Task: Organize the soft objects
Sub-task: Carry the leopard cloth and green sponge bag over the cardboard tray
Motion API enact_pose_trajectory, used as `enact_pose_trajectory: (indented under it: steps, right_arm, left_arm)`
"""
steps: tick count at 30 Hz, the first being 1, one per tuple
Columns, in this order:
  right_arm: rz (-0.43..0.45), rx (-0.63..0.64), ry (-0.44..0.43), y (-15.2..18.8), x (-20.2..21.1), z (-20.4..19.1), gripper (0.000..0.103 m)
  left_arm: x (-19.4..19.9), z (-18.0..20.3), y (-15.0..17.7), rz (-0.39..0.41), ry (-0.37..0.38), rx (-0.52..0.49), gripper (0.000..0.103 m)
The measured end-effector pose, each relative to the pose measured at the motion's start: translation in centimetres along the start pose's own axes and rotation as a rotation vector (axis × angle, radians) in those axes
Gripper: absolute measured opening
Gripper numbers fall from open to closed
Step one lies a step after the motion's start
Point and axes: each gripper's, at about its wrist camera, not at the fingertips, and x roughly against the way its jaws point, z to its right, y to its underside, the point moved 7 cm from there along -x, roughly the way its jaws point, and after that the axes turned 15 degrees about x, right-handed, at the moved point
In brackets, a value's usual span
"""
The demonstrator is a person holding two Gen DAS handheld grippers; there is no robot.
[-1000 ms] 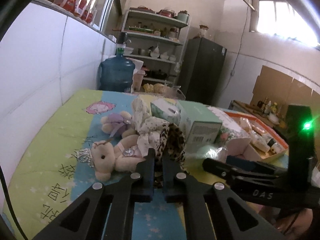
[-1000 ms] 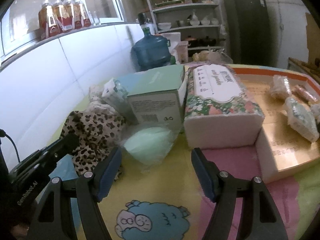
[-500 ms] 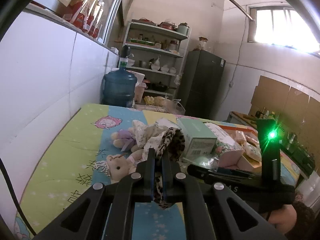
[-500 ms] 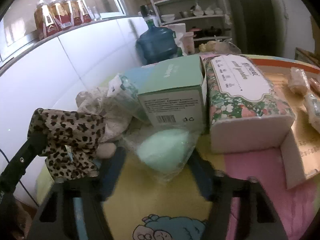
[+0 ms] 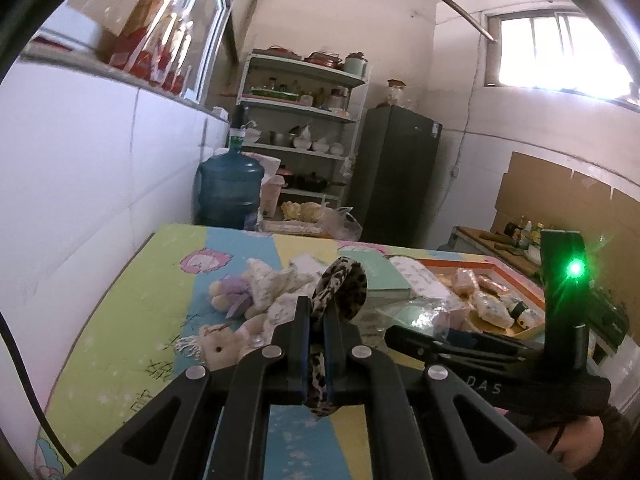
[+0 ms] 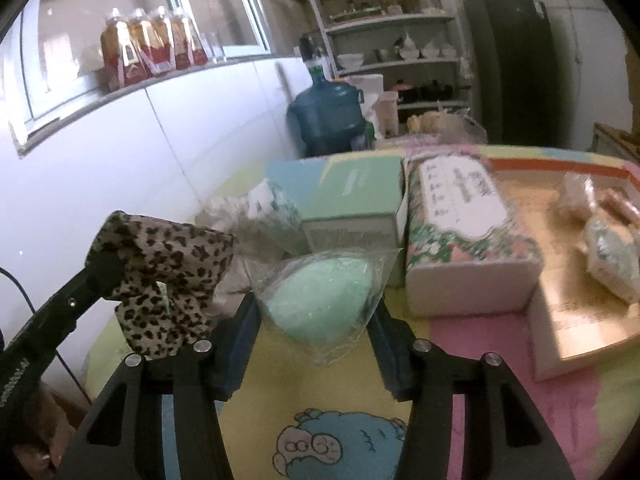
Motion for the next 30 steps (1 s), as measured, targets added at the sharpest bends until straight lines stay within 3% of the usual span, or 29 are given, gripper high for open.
enact_pose_trajectory:
  steps: [12,30]
  right_arm:
    - [0.095,-0.004,0.131,-1.0,5.4,4.5,0.055]
    - [0.135,-0.132,0.341,2.4,13.2,16.5,0.055]
  left_arm:
    - [-0.3,6.9,-0.7,0.009,0.092,-0.074,0.006]
    - [-6.1,19.0,1.7,-0.078,0.253,-0.144,0.006]
